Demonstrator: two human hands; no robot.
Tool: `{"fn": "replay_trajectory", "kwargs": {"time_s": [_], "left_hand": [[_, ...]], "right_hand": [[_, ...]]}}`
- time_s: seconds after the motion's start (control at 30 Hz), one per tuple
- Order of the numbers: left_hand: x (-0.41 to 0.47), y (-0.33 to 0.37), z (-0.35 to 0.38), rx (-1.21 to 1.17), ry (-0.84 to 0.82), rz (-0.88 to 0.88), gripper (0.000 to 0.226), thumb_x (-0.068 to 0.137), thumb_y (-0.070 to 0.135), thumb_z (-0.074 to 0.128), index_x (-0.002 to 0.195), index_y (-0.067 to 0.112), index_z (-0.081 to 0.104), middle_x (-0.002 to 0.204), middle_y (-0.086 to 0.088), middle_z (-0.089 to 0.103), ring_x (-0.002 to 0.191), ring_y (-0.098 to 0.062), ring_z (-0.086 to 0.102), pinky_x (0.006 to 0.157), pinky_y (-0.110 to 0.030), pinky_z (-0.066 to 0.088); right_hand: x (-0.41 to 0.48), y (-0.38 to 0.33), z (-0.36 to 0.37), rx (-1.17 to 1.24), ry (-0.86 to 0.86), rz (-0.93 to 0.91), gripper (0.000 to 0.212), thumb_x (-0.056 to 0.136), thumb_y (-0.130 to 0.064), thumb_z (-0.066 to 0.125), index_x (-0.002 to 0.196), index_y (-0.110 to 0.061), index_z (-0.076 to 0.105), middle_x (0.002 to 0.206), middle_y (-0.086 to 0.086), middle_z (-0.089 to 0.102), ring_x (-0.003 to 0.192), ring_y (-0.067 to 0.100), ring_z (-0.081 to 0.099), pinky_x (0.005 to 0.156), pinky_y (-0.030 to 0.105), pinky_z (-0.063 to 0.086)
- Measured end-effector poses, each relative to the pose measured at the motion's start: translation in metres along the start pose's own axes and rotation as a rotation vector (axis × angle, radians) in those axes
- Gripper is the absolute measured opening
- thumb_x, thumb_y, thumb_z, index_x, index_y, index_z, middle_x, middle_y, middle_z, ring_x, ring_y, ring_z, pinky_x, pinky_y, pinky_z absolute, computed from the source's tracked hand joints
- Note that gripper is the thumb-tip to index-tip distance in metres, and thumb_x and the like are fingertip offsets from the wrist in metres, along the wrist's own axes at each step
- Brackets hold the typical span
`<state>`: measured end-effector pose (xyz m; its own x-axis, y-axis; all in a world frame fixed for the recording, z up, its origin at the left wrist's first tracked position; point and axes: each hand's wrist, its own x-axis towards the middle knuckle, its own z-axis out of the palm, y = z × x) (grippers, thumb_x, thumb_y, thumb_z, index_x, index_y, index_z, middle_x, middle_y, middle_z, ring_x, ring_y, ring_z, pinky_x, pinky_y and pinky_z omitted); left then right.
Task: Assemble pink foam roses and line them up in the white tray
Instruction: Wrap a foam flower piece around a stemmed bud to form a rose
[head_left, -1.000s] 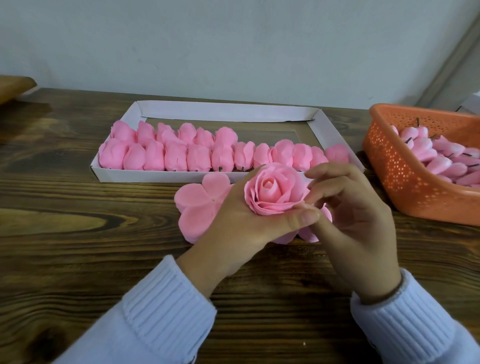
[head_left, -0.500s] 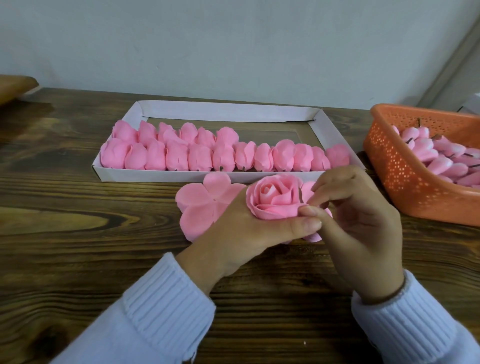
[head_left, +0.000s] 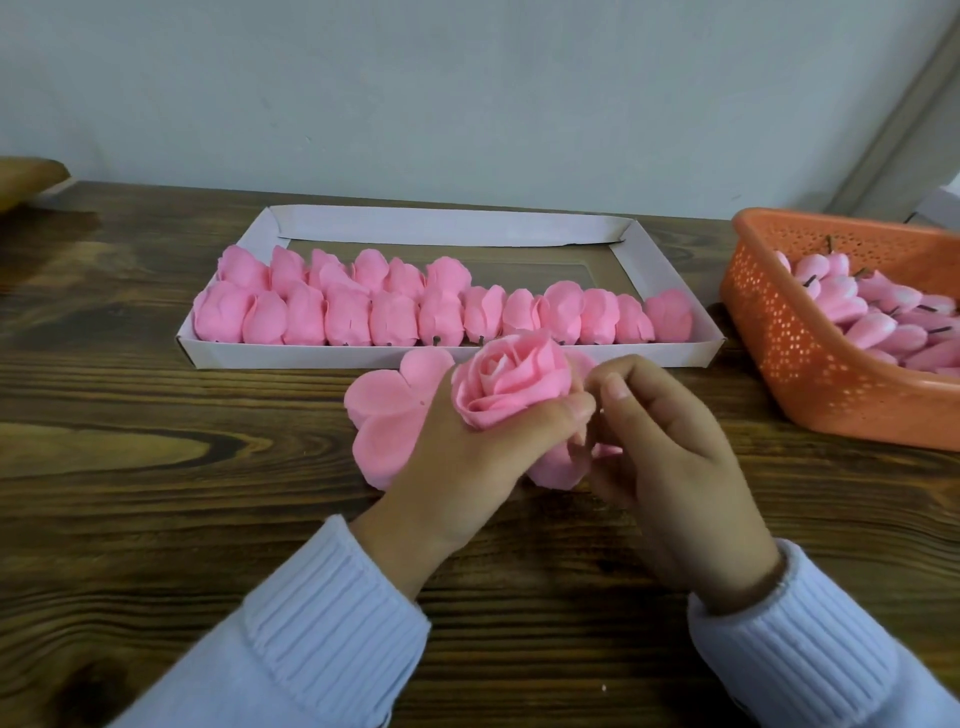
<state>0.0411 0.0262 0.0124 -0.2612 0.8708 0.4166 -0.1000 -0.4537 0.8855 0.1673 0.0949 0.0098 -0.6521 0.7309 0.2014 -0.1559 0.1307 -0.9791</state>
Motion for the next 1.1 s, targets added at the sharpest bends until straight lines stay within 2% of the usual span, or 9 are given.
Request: {"fn": "replay_trajectory", "kwargs": {"time_s": [0.13, 0.2, 0.33, 0.43, 0.53, 0.67, 0.9, 1.0, 1.1], "left_hand": [[-0.001, 0.001, 0.0, -0.014, -0.014, -0.016, 0.012, 0.075, 0.011, 0.07, 0.078, 0.018, 0.06, 0.059, 0.003, 0.058, 0.047, -0.019, 0.055, 0.05, -0.032, 0.05], [-0.002, 0.0, -0.001, 0.033, 0.001, -0.021, 0.016, 0.074, 0.013, 0.072, 0.078, 0.02, 0.059, 0.056, 0.004, 0.055, 0.042, -0.016, 0.05, 0.047, -0.029, 0.047], [-0.002, -0.001, -0.002, 0.078, 0.021, -0.008, 0.01, 0.073, 0.02, 0.07, 0.071, 0.022, 0.06, 0.05, -0.015, 0.047, 0.031, -0.014, 0.04, 0.043, -0.02, 0.039], [-0.002, 0.001, -0.001, 0.02, -0.015, -0.011, 0.007, 0.073, 0.019, 0.068, 0.073, 0.025, 0.066, 0.067, -0.028, 0.051, 0.036, -0.012, 0.046, 0.047, -0.025, 0.045], [-0.003, 0.002, 0.0, -0.017, -0.069, -0.002, 0.01, 0.075, 0.017, 0.066, 0.076, 0.027, 0.068, 0.079, -0.017, 0.057, 0.045, -0.011, 0.053, 0.047, -0.024, 0.048], [-0.004, 0.004, 0.001, -0.034, -0.079, -0.031, 0.008, 0.075, 0.02, 0.067, 0.076, 0.028, 0.069, 0.079, -0.003, 0.062, 0.044, -0.008, 0.055, 0.042, -0.018, 0.046], [0.0, 0.005, 0.003, -0.056, 0.072, 0.007, 0.008, 0.069, 0.015, 0.066, 0.074, 0.021, 0.067, 0.07, 0.005, 0.064, 0.061, -0.013, 0.06, 0.05, -0.023, 0.049], [-0.002, 0.006, 0.003, -0.086, 0.043, -0.037, 0.006, 0.069, 0.015, 0.063, 0.073, 0.02, 0.064, 0.071, 0.0, 0.066, 0.045, -0.023, 0.051, 0.04, -0.022, 0.043], [-0.004, 0.01, 0.004, -0.099, -0.031, -0.037, 0.007, 0.069, 0.008, 0.059, 0.072, 0.014, 0.062, 0.077, -0.003, 0.067, 0.041, -0.003, 0.052, 0.041, -0.013, 0.042]], "right_hand": [[0.0, -0.001, 0.001, 0.113, -0.165, 0.16, 0.023, 0.09, -0.021, 0.049, 0.076, -0.004, 0.056, 0.058, 0.011, 0.054, 0.041, 0.01, 0.043, 0.037, 0.012, 0.024], [-0.001, -0.001, 0.002, 0.151, -0.227, 0.22, 0.023, 0.095, -0.014, 0.049, 0.083, 0.004, 0.052, 0.057, 0.006, 0.058, 0.039, 0.007, 0.045, 0.034, 0.01, 0.023], [-0.001, -0.004, 0.006, 0.293, -0.328, 0.351, 0.03, 0.099, -0.019, 0.038, 0.086, 0.004, 0.052, 0.057, 0.003, 0.06, 0.036, 0.004, 0.047, 0.031, 0.007, 0.022], [0.002, -0.004, 0.007, 0.411, -0.367, 0.404, 0.035, 0.098, -0.023, 0.037, 0.078, 0.001, 0.052, 0.062, 0.006, 0.057, 0.04, 0.007, 0.046, 0.031, 0.009, 0.022], [0.003, -0.003, 0.005, 0.488, -0.373, 0.448, 0.034, 0.095, -0.021, 0.042, 0.07, -0.001, 0.054, 0.059, 0.006, 0.054, 0.04, 0.007, 0.043, 0.031, 0.009, 0.023], [0.0, -0.002, 0.006, 0.537, -0.383, 0.451, 0.03, 0.092, -0.017, 0.045, 0.067, -0.004, 0.055, 0.055, 0.002, 0.052, 0.041, 0.005, 0.041, 0.033, 0.011, 0.023], [0.0, 0.001, 0.008, 0.508, -0.258, 0.441, 0.019, 0.086, -0.012, 0.049, 0.071, -0.003, 0.055, 0.058, 0.006, 0.045, 0.041, 0.005, 0.035, 0.034, 0.011, 0.022], [-0.001, 0.003, 0.008, 0.49, -0.313, 0.471, 0.024, 0.093, -0.02, 0.05, 0.081, 0.0, 0.054, 0.063, 0.008, 0.057, 0.045, 0.008, 0.047, 0.032, 0.011, 0.028], [0.002, 0.0, 0.007, 0.537, -0.418, 0.563, 0.038, 0.094, -0.037, 0.04, 0.093, -0.012, 0.07, 0.073, 0.003, 0.066, 0.056, 0.009, 0.059, 0.035, 0.012, 0.036]]}}
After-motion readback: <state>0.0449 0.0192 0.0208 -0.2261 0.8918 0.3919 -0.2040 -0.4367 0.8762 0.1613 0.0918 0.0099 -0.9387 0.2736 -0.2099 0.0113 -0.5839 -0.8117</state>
